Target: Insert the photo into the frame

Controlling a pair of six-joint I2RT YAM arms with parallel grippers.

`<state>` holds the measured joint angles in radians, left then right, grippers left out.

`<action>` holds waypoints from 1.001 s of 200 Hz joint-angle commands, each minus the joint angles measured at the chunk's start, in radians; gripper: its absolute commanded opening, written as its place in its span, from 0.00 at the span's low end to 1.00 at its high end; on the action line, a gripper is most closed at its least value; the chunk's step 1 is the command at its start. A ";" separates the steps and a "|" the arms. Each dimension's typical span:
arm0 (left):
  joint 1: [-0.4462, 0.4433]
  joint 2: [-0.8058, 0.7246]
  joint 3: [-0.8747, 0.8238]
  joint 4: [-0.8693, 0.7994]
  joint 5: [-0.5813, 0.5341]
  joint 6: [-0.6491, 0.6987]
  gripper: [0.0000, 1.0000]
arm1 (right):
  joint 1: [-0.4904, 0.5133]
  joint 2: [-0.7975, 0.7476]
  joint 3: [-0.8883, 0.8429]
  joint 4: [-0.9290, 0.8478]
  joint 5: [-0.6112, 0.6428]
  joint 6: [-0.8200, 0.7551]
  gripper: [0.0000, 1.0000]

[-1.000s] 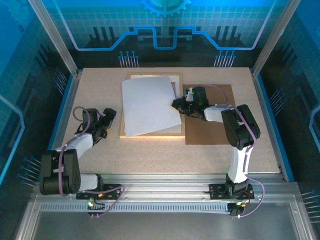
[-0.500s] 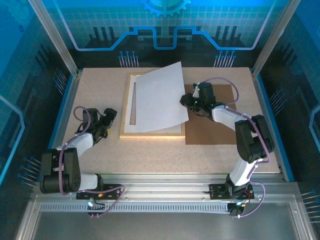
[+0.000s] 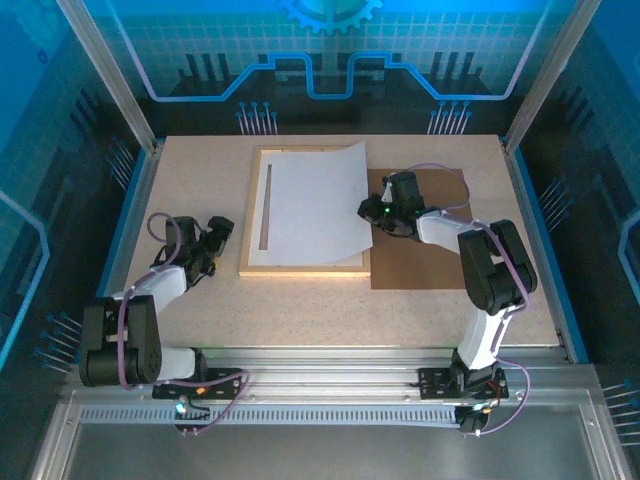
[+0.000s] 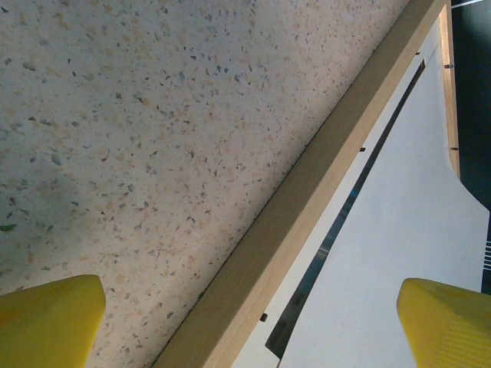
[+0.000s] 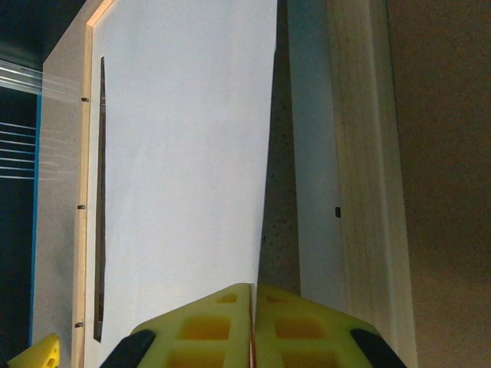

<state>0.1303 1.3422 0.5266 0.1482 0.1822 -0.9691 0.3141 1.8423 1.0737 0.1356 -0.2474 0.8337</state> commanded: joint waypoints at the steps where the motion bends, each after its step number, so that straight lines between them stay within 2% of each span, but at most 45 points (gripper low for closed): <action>1: 0.009 0.007 0.017 0.010 0.031 0.000 0.99 | 0.010 0.025 0.037 0.034 -0.032 0.043 0.09; 124: 0.009 0.011 0.013 0.011 0.038 0.007 0.99 | 0.082 0.087 0.115 0.039 -0.037 0.013 0.11; 200: 0.009 0.012 0.019 0.009 0.037 0.010 0.99 | 0.084 -0.009 0.061 0.080 -0.079 -0.022 0.13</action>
<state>0.1303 1.3430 0.5266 0.1482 0.2001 -0.9684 0.3843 1.9007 1.1591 0.1635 -0.2935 0.8436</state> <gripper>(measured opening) 0.990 0.128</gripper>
